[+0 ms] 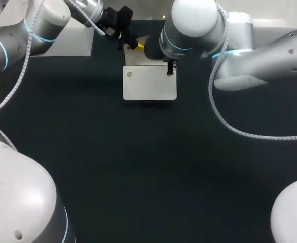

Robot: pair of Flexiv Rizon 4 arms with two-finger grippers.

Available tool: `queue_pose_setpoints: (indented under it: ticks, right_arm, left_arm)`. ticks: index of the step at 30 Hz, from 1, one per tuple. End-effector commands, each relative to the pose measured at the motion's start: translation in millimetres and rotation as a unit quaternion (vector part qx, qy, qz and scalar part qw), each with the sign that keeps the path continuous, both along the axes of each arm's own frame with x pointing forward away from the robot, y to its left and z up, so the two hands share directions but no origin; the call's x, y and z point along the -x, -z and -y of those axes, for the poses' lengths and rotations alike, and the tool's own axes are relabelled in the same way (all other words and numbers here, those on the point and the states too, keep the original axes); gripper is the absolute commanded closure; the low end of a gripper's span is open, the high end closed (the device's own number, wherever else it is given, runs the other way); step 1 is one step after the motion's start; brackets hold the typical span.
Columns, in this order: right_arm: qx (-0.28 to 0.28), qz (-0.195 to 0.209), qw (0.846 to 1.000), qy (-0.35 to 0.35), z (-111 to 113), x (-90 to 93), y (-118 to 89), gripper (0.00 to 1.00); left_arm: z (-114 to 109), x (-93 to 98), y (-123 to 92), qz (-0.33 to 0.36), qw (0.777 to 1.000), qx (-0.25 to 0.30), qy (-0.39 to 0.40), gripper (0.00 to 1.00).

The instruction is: Pick up the bag, open it, inspect its contents, close it, and place it on the opposite side

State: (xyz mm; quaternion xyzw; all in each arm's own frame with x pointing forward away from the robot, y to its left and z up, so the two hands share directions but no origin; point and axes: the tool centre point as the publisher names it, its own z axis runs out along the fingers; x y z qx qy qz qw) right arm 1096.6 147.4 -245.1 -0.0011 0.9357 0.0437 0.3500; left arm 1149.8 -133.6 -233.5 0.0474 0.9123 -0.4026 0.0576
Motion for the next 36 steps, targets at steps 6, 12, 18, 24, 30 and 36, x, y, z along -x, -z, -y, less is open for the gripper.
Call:
queue_pose_setpoints:
  ticks: [6, 12, 18, 24, 30, 36]
  right_arm:
    - [-0.003, -0.007, 1.000, -0.002, -2.3, -20.4, 13.6, 1.00]
    - [-0.003, -0.014, 1.000, -0.004, -2.7, -27.1, 19.7, 1.00]
    - [-0.006, -0.023, 1.000, -0.009, -5.0, -31.6, 27.5, 1.00]
    - [-0.005, -0.033, 0.999, -0.017, -9.8, -26.6, 33.9, 1.00]
    - [-0.007, -0.043, 0.999, -0.018, -10.7, -13.5, 40.3, 1.00]
    - [-0.010, -0.047, 0.999, -0.018, -11.3, -2.1, 43.7, 1.00]
  left_arm:
    - [0.6, 5.1, -12.9, 0.000, 1.000, -0.002, 0.007, 1.00]
    - [-2.9, 5.8, -16.0, 0.003, 1.000, -0.003, 0.003, 1.00]
    - [-4.5, 6.1, -16.3, 0.001, 1.000, -0.002, 0.000, 1.00]
    - [-8.2, 4.6, -16.2, -0.005, 1.000, 0.011, -0.013, 1.00]
    - [-10.0, 2.3, -17.1, -0.010, 0.999, 0.024, -0.029, 1.00]
    - [-9.6, 1.7, -16.3, -0.016, 0.999, 0.030, -0.035, 1.00]
